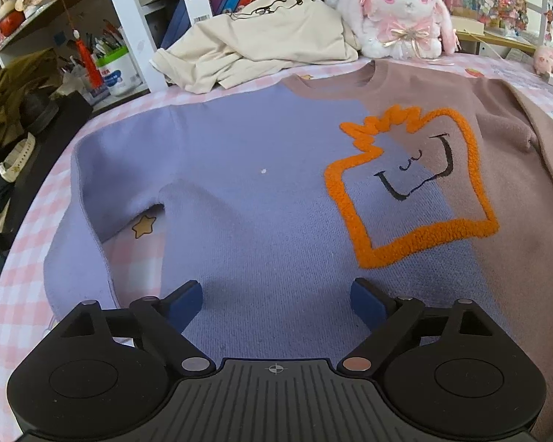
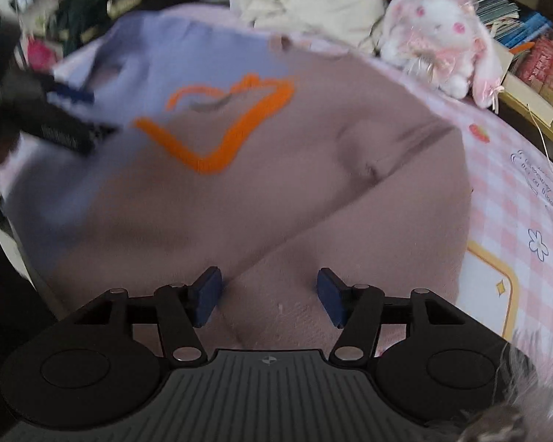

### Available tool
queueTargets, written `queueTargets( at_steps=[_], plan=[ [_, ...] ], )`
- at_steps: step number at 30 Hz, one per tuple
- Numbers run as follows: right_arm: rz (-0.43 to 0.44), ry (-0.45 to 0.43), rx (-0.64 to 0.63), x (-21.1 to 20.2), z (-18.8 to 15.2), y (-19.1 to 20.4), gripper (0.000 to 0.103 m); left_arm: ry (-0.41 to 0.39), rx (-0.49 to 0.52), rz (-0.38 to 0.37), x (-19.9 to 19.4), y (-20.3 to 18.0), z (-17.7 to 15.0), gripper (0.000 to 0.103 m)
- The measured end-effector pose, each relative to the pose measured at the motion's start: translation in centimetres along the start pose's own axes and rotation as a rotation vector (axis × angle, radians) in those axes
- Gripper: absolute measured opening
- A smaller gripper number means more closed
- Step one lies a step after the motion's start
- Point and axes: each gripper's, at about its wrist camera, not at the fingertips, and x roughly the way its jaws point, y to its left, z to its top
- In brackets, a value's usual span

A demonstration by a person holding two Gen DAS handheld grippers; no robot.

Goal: Fold clothes

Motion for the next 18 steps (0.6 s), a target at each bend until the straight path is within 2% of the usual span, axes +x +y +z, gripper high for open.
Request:
queueTargets(
  at_steps=[2,3,4,8,12,16,18],
  plan=[
    [-0.066,-0.010,0.002,-0.5,0.0,-1.2,0.033,0.000,0.006,-0.007,0.0,0.1,0.0,0.091],
    [-0.110,-0.018,0.009,-0.9,0.1,-2.2,0.012,0.001,0.008,-0.011,0.1,0.1,0.1,0.091],
    [-0.154,-0.027,0.017,-1.3,0.2,-3.1,0.008,0.002,0.012,-0.014,0.1,0.1,0.1,0.091],
    [-0.338,-0.062,0.052,-3.2,0.6,-7.3,0.008,-0.004,0.035,-0.010,-0.1,-0.2,0.1,0.091],
    [-0.612,-0.096,0.137,-5.8,0.7,-15.3,0.008,-0.022,0.068,-0.005,-0.6,-0.7,0.0,0.091],
    [-0.760,-0.080,0.188,-7.2,0.8,-21.5,0.008,-0.036,0.101,-0.003,-1.2,-1.1,-0.1,0.091],
    [-0.802,-0.041,0.178,-6.8,0.4,-23.2,0.008,-0.044,0.109,-0.001,-1.5,-1.2,-0.2,0.091]
  ],
)
